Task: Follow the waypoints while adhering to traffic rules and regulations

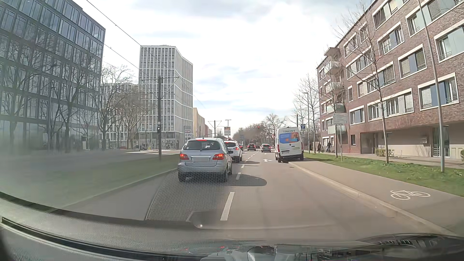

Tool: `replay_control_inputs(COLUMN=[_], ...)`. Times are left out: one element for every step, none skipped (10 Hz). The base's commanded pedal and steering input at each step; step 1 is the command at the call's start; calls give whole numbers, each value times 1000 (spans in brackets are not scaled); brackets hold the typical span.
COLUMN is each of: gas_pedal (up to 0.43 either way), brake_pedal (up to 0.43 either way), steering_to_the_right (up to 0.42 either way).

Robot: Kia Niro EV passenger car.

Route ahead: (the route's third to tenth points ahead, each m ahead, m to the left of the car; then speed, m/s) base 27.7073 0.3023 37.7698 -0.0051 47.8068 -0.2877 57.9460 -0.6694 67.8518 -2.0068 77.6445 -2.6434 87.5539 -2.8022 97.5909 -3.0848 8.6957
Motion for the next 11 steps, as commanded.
replay_control_inputs(gas_pedal=[8,8,8,8,0,0,0,0,0,0,0], brake_pedal=[0,0,0,0,0,0,0,0,0,0,0], steering_to_the_right=[8,8,8,8,8,9,9,9,9,10,10])
